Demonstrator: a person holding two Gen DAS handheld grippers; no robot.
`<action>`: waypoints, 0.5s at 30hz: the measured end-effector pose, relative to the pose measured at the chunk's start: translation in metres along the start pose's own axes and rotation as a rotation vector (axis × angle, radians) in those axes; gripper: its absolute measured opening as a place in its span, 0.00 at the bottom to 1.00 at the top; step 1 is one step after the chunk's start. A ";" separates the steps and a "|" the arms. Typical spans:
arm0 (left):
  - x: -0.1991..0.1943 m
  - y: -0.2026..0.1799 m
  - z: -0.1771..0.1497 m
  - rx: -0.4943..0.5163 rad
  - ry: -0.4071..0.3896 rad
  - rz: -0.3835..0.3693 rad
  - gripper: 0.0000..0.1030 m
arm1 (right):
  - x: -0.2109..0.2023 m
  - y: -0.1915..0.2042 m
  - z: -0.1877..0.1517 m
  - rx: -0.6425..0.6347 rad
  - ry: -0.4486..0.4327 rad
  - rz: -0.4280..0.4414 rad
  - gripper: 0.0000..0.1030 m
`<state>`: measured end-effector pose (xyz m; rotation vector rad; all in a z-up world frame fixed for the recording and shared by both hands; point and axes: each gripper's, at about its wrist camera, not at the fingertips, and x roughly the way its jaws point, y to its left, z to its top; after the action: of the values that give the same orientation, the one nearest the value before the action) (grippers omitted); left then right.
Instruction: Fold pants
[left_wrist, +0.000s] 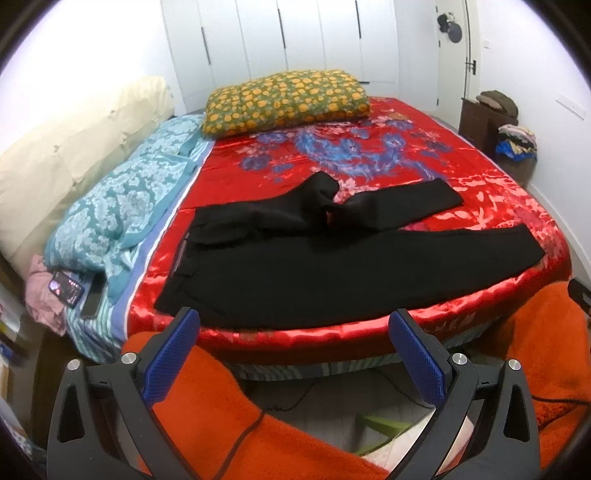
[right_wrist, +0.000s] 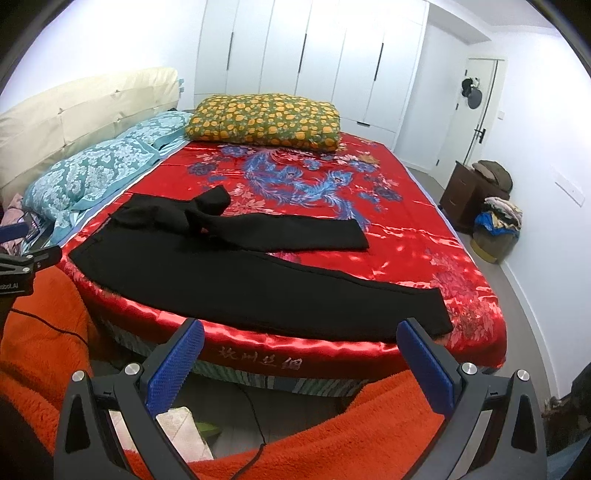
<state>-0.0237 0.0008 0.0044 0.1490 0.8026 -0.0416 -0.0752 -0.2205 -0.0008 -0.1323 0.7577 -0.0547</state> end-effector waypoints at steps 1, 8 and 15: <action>0.001 -0.001 -0.001 0.004 0.002 0.001 0.99 | 0.000 0.001 0.000 -0.006 -0.001 0.002 1.00; 0.003 0.000 0.000 0.013 0.002 -0.006 0.99 | 0.004 0.004 0.001 -0.013 0.008 0.019 1.00; 0.004 0.001 0.000 0.009 0.005 -0.012 0.99 | 0.004 0.010 0.003 -0.032 0.003 0.039 1.00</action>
<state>-0.0208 0.0016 0.0017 0.1532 0.8087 -0.0558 -0.0704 -0.2105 -0.0025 -0.1481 0.7641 -0.0057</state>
